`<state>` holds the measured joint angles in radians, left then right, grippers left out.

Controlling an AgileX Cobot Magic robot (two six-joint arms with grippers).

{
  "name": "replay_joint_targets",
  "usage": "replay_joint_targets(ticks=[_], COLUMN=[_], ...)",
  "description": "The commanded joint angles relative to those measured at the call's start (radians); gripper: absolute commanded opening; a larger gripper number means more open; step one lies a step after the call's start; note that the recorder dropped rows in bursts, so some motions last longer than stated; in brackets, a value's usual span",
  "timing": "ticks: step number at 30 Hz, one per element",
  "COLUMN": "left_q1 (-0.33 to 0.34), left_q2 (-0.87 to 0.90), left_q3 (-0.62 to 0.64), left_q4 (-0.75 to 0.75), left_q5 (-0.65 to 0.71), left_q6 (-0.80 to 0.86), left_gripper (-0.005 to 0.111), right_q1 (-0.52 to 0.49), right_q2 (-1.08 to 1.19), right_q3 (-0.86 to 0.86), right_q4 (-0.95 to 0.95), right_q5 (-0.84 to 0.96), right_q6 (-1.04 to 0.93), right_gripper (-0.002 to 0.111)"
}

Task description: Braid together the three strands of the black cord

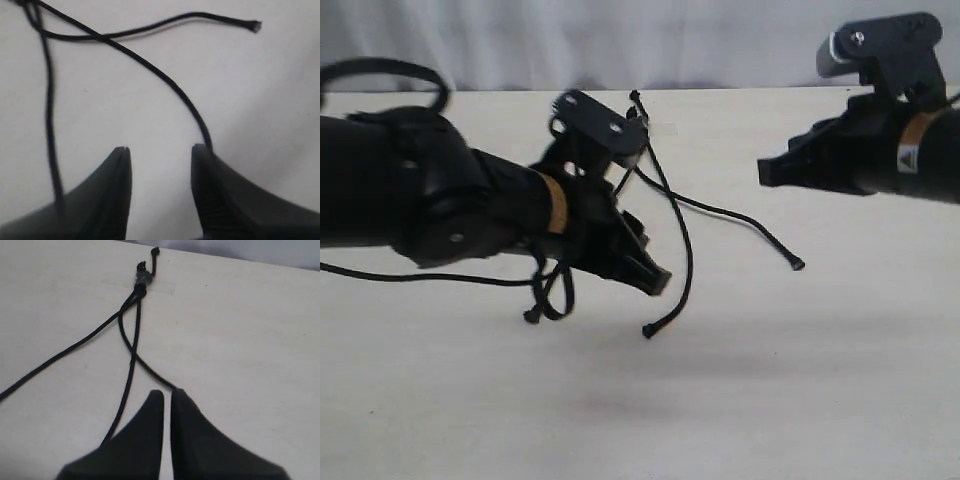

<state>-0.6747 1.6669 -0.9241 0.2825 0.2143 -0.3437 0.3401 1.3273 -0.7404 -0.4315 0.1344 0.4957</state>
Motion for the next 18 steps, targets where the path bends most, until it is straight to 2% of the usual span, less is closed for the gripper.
replay_joint_targets(ticks=[1,7,18], left_q1=[-0.076,-0.127,-0.123], left_q2=[0.141,0.285,0.419], left_q3=[-0.071,-0.161,-0.218], left_q4=[-0.01,-0.012,-0.008], left_q5=[0.004,0.038,0.026], left_q6=[-0.001,-0.001,-0.001], left_gripper=[0.038,0.038,0.038], right_q1=[-0.006,-0.006,-0.006], right_q2=[-0.07,-0.073,-0.073], right_q3=[0.155,0.211,0.211], right_q4=[-0.006,-0.006,-0.006], right_q5=[-0.117,-0.122,-0.122], right_q6=[0.014,-0.001,-0.013], right_gripper=[0.004,0.004,0.004])
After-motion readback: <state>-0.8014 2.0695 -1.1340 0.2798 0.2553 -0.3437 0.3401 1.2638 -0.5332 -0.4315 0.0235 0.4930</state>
